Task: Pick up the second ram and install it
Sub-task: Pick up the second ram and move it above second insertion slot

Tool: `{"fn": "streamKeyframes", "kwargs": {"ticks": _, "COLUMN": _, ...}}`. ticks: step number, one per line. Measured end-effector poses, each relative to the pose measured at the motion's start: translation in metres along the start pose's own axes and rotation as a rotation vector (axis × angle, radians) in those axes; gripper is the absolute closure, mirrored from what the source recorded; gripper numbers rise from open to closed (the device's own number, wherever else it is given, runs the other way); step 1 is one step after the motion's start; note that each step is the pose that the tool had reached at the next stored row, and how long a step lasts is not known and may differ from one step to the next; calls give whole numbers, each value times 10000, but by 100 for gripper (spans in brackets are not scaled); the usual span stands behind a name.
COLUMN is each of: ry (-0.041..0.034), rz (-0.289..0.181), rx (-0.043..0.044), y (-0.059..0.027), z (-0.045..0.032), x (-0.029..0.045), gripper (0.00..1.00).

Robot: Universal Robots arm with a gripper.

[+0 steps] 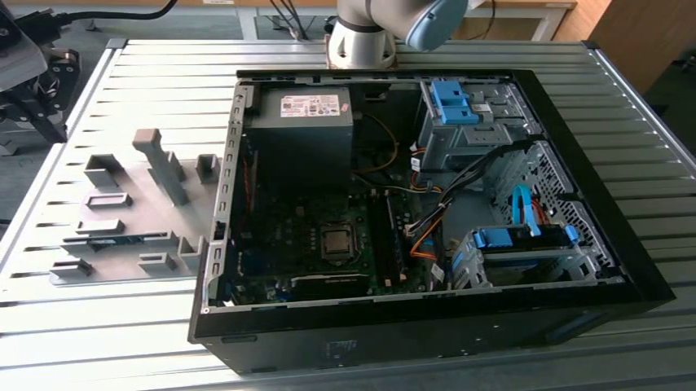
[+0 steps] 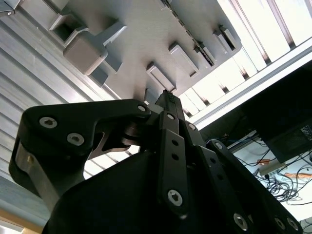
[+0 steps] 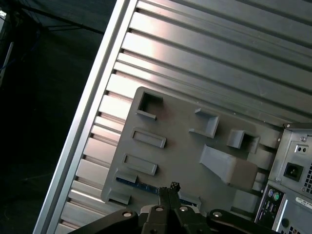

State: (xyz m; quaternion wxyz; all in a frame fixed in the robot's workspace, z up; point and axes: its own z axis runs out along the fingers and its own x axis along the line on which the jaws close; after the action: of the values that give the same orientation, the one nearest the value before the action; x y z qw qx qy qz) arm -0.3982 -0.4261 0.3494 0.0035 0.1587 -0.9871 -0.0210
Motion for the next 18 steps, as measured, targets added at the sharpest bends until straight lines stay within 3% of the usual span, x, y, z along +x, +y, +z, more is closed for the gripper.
{"fn": "streamKeyframes", "kwargs": {"ticks": 3, "ry": 1, "rz": -18, "rx": 0, "y": 0, "z": 0, "x": 0, "gripper": 90}}
{"fn": "streamKeyframes", "kwargs": {"ticks": 13, "ry": 73, "rz": -1706, "rx": 1, "y": -4, "z": 59, "x": 0, "gripper": 90}}
{"fn": "streamKeyframes", "kwargs": {"ticks": 18, "ry": 87, "rz": -1976, "rx": 0, "y": -49, "z": 85, "x": 24, "gripper": 90}}
